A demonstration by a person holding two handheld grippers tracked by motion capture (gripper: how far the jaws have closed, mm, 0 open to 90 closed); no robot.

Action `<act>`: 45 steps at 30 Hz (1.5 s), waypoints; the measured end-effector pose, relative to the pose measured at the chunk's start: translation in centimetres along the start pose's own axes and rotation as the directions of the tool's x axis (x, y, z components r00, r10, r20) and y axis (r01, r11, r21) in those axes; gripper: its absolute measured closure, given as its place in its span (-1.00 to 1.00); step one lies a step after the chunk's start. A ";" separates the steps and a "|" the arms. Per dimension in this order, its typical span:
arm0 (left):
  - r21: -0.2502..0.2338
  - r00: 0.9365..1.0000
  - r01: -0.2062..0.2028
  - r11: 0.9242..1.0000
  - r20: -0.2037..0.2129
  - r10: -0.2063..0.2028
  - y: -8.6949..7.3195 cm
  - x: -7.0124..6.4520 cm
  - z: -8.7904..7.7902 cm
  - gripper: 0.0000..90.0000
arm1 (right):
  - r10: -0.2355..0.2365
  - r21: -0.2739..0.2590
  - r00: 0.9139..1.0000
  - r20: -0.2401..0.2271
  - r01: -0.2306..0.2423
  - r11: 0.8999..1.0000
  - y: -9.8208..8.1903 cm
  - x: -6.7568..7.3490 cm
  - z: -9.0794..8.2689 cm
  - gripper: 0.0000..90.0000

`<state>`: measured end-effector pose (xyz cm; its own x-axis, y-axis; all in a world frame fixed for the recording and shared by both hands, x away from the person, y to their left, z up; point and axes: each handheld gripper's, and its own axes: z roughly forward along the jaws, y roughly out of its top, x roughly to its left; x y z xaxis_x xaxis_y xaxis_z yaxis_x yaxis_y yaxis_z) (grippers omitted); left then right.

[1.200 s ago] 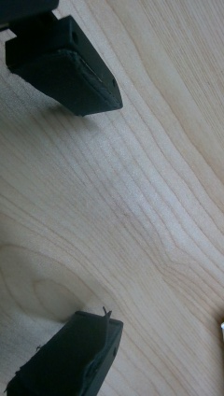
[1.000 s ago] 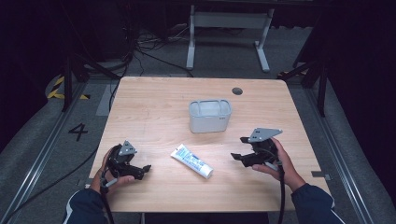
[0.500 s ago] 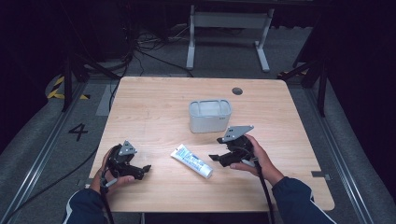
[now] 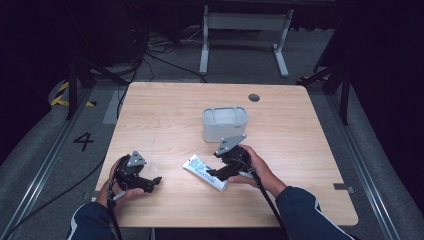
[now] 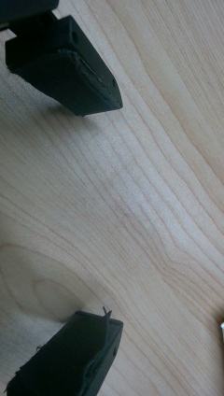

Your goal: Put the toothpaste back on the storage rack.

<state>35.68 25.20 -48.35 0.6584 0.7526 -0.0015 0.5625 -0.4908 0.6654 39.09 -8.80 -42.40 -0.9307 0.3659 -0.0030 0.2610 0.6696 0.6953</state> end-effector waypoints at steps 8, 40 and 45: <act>0.000 1.000 0.001 1.000 0.002 -0.001 0.0 0.0 0.0 -1.00 | 0.004 0.058 1.000 -0.030 -0.002 0.998 1.2 0.4 2.3 -0.26; 0.004 1.000 -0.005 1.000 0.009 0.005 0.0 0.1 0.0 -1.00 | -0.050 0.302 0.998 -0.045 0.062 0.951 3.1 0.5 7.0 -0.06; 0.004 1.000 -0.005 1.000 0.009 0.005 0.0 0.1 0.0 -1.00 | -0.040 0.300 0.998 -0.050 0.053 0.952 3.1 0.6 6.9 0.07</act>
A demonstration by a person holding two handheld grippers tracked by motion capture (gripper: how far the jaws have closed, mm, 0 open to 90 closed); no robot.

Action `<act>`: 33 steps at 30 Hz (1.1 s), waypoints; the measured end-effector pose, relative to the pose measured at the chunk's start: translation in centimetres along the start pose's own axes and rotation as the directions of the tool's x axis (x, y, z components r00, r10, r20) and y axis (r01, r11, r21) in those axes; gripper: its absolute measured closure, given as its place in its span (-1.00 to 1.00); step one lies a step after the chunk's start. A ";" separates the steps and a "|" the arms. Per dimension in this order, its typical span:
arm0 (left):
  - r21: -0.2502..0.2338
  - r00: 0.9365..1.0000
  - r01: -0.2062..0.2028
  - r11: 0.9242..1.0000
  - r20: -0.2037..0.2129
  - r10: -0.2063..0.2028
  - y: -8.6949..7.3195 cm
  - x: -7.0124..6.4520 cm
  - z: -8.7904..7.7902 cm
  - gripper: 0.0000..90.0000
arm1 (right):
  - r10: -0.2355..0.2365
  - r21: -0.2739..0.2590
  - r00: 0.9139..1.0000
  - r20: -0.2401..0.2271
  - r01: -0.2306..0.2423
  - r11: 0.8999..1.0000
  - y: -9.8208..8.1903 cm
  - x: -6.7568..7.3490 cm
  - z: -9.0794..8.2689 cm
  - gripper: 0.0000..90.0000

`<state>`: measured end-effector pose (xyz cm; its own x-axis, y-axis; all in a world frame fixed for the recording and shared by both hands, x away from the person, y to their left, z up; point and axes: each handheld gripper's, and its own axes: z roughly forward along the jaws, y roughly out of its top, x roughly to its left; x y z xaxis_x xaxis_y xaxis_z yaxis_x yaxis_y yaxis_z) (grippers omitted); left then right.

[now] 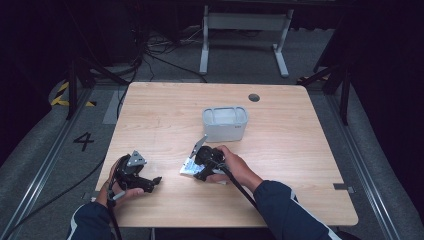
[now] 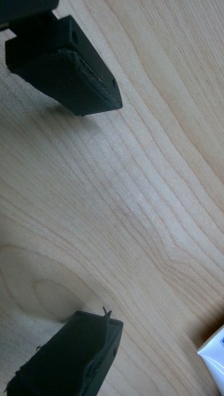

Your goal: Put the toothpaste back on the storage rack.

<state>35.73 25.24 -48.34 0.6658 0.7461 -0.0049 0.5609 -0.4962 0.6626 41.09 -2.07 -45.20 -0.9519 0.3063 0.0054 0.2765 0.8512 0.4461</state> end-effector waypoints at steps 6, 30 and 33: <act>0.000 1.000 0.000 1.000 0.000 0.000 0.0 0.0 0.0 -1.00 | 0.003 -0.020 1.000 -0.001 -0.003 1.000 -0.1 -0.1 -0.4 0.24; 0.000 1.000 0.000 1.000 0.000 0.000 0.0 0.0 0.0 -1.00 | 0.131 -0.314 0.991 -0.020 -0.130 0.940 -5.5 -2.0 -7.5 0.38; 0.000 1.000 0.000 1.000 0.000 0.000 0.0 0.0 0.0 -1.00 | 0.143 -0.347 0.990 -0.019 -0.141 0.927 -6.5 -2.2 -8.0 0.38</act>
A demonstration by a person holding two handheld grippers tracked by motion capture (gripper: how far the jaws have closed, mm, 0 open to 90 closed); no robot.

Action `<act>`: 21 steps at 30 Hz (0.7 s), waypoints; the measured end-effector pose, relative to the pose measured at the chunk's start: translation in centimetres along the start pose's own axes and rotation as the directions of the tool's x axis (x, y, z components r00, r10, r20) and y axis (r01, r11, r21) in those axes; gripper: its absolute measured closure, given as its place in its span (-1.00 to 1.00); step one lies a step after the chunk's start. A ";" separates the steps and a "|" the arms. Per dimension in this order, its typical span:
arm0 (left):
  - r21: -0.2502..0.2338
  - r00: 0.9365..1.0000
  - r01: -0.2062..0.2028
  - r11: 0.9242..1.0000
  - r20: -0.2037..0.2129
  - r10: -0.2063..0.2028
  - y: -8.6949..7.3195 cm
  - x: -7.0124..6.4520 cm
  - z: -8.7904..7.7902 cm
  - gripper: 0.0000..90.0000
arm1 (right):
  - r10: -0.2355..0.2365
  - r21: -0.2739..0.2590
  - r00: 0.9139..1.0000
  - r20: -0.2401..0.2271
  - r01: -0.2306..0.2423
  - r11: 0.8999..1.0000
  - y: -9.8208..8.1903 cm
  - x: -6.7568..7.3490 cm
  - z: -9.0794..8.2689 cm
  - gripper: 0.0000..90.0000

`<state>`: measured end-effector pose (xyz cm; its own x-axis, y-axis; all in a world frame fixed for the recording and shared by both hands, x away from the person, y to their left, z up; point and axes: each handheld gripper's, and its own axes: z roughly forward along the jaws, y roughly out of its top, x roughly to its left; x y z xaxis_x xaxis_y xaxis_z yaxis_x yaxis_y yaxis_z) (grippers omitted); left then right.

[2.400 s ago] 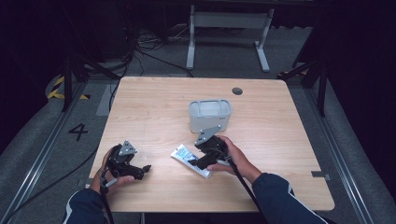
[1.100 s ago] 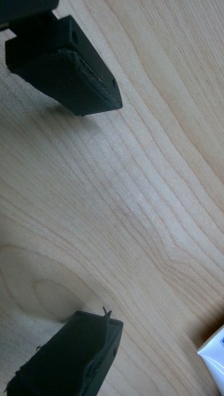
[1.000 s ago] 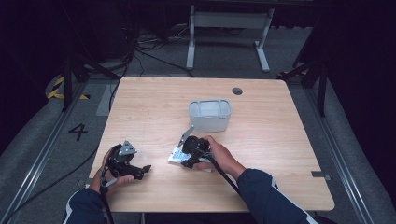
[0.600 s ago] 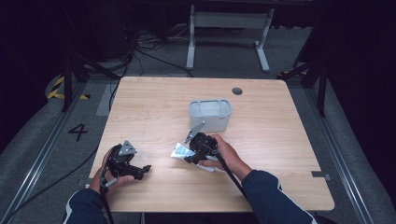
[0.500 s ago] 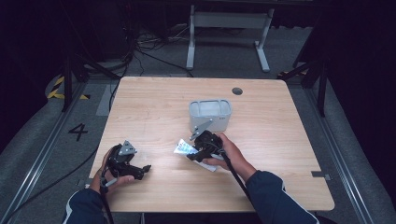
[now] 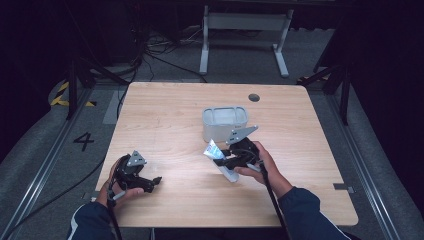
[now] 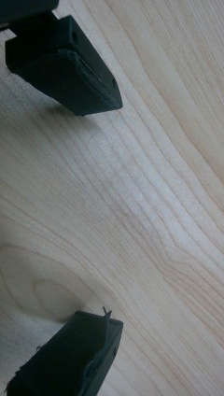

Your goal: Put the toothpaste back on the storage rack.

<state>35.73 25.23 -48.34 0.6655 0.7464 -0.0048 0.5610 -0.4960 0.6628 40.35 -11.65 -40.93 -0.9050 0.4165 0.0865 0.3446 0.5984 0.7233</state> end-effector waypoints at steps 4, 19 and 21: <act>0.000 1.000 0.000 1.000 0.000 0.000 0.0 0.0 0.0 -1.00 | -0.001 -0.017 1.000 0.004 0.001 1.000 -0.5 -0.2 -0.6 0.39; 0.000 1.000 0.000 1.000 0.000 0.000 0.0 0.0 0.0 -1.00 | -0.020 -0.055 0.999 0.026 0.022 0.998 -0.8 -0.5 -2.1 0.41; 0.000 1.000 0.000 1.000 0.000 0.000 0.0 0.0 0.0 -1.00 | -0.022 -0.060 0.999 0.032 0.024 0.998 -0.8 -0.5 -2.2 0.40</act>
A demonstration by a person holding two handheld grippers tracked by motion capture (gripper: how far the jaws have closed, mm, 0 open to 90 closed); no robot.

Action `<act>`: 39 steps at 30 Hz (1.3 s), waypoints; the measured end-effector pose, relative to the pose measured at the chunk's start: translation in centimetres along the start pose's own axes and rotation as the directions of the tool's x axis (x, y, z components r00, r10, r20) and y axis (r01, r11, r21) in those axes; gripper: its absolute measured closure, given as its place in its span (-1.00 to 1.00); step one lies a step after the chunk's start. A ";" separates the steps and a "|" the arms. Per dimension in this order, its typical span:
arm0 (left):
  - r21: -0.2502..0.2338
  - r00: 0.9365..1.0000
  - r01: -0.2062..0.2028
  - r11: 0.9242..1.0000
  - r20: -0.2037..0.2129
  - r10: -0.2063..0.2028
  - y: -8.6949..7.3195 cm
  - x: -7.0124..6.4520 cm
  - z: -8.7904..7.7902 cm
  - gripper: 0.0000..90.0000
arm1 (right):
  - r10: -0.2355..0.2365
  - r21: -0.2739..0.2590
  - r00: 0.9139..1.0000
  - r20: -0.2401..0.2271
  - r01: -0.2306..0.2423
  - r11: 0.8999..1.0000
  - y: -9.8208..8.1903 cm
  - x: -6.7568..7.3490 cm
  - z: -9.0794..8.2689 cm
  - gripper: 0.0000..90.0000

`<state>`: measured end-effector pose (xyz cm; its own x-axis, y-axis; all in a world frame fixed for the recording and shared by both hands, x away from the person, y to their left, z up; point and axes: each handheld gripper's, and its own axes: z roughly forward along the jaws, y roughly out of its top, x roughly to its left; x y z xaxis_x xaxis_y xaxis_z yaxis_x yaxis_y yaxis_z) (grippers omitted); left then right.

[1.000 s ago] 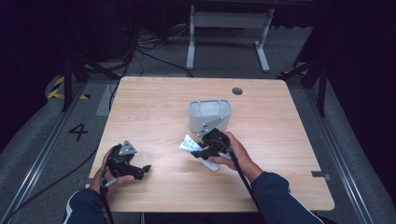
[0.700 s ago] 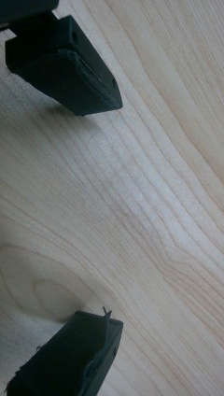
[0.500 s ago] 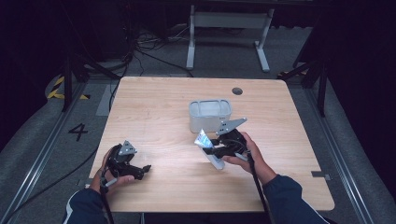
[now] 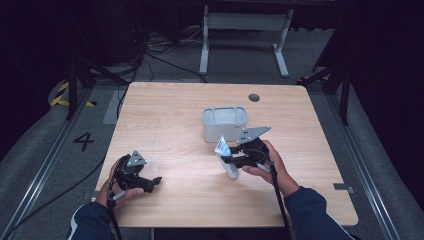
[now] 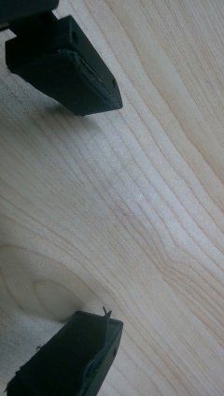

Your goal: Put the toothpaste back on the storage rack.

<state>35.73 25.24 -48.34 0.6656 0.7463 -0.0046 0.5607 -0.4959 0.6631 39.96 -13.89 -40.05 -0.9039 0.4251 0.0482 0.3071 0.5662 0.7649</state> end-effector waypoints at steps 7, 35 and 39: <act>0.000 1.000 0.000 1.000 0.000 0.000 0.0 0.0 0.0 -1.00 | 0.002 -0.038 1.000 -0.007 -0.002 0.999 -0.1 -0.2 -0.4 0.40; 0.000 1.000 0.000 1.000 -0.001 0.000 0.0 0.0 0.0 -1.00 | -0.004 -0.163 0.997 0.077 0.017 0.986 0.8 -0.7 -4.3 0.41; 0.000 1.000 0.000 1.000 -0.001 0.000 0.0 0.0 0.0 -1.00 | 0.001 -0.176 0.996 0.087 0.014 0.984 0.9 -0.9 -4.9 0.41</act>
<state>35.73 25.24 -48.33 0.6652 0.7466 -0.0043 0.5607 -0.4958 0.6632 39.60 -17.20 -36.29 -0.8742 0.4855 -0.0071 0.2368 0.4392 0.8666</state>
